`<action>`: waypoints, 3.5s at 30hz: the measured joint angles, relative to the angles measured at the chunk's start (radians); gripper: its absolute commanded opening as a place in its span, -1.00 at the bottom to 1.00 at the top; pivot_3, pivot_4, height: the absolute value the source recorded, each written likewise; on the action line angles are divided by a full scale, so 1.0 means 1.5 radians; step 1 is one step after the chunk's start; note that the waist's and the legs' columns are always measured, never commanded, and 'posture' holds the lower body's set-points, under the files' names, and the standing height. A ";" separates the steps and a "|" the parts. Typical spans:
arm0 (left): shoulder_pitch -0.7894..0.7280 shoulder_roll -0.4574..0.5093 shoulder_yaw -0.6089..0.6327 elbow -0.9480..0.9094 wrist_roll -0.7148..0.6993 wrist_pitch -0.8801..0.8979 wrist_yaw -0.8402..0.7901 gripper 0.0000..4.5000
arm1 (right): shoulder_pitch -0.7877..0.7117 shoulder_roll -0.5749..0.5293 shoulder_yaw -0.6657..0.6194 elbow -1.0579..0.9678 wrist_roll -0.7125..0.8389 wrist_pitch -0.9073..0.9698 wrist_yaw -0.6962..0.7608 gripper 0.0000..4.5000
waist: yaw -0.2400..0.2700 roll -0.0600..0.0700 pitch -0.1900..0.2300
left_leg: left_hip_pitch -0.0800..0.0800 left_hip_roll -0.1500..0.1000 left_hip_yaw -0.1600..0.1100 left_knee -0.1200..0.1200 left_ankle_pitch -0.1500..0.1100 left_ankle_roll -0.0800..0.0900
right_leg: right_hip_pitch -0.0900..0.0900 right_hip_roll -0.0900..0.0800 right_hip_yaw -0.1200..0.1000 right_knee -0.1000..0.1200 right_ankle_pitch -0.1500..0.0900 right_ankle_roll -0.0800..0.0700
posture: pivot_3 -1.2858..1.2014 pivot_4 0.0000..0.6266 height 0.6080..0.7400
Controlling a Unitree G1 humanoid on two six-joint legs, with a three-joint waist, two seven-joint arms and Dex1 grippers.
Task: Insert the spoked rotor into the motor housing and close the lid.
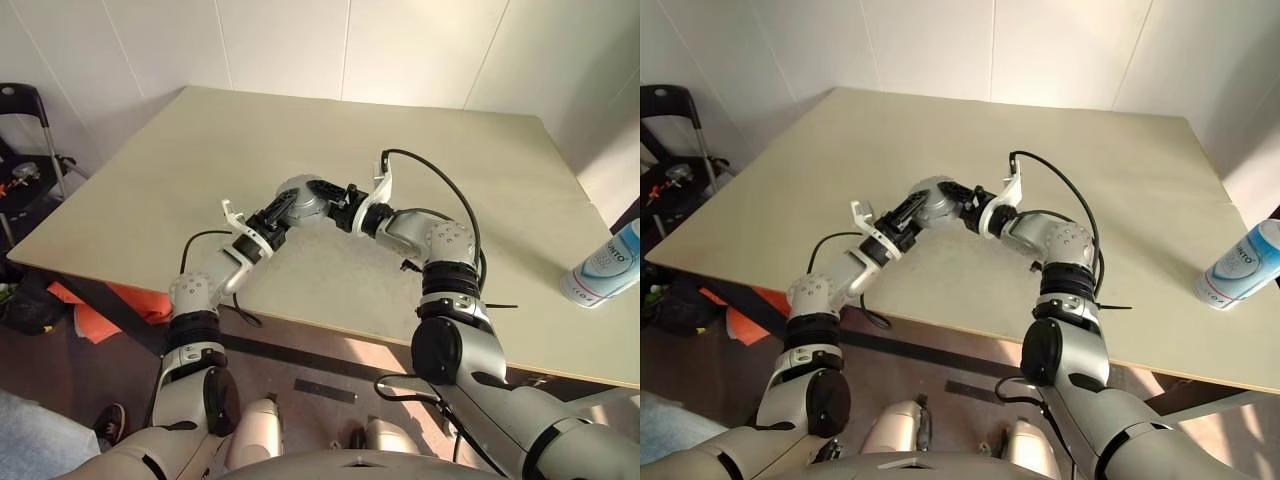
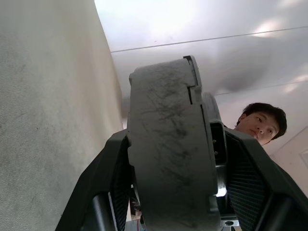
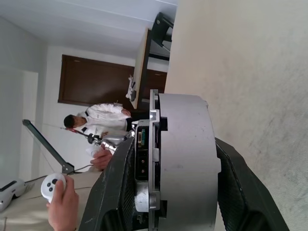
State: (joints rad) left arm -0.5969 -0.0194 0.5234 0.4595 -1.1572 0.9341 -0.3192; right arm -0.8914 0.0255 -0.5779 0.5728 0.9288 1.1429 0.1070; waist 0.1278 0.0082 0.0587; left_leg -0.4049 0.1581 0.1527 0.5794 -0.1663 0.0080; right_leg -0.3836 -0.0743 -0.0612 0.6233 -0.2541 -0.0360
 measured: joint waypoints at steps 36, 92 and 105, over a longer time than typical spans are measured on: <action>0.023 0.073 0.051 0.026 0.079 -0.127 0.014 0.03 | 0.005 -0.015 0.064 0.003 -0.094 -0.216 0.006 0.98 | -0.002 0.000 0.000 | 0.000 0.000 0.000 0.000 0.000 0.000 | 0.000 0.000 0.000 0.000 0.000 0.000 | 0.03 -1.00 1.00; 0.134 0.242 -0.306 -0.218 0.493 -0.377 -0.089 0.99 | 0.088 -0.291 0.423 0.060 -0.519 -0.574 0.352 1.00 | -0.005 -0.005 0.002 | 0.014 0.001 -0.001 0.001 0.001 -0.002 | 0.014 0.000 -0.001 0.000 0.000 -0.004 | 0.03 -1.00 1.00; 0.122 0.219 -0.334 -0.200 0.554 -0.414 -0.117 0.99 | 0.116 -0.309 0.444 0.105 -0.568 -0.693 0.428 1.00 | -0.005 -0.004 0.002 | 0.013 0.001 0.000 0.002 -0.001 0.004 | 0.013 0.000 0.000 0.000 0.001 -0.006 | 0.03 -1.00 1.00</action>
State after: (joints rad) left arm -0.4141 0.3092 0.0218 0.1589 -0.3260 0.3136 -0.4955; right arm -0.7169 -0.4382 0.0881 0.7306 0.0771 0.1032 0.7491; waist 0.1207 0.0018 0.0616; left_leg -0.3854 0.1600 0.1529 0.5829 -0.1682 0.0138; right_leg -0.3637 -0.0744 -0.0619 0.6238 -0.2529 -0.0449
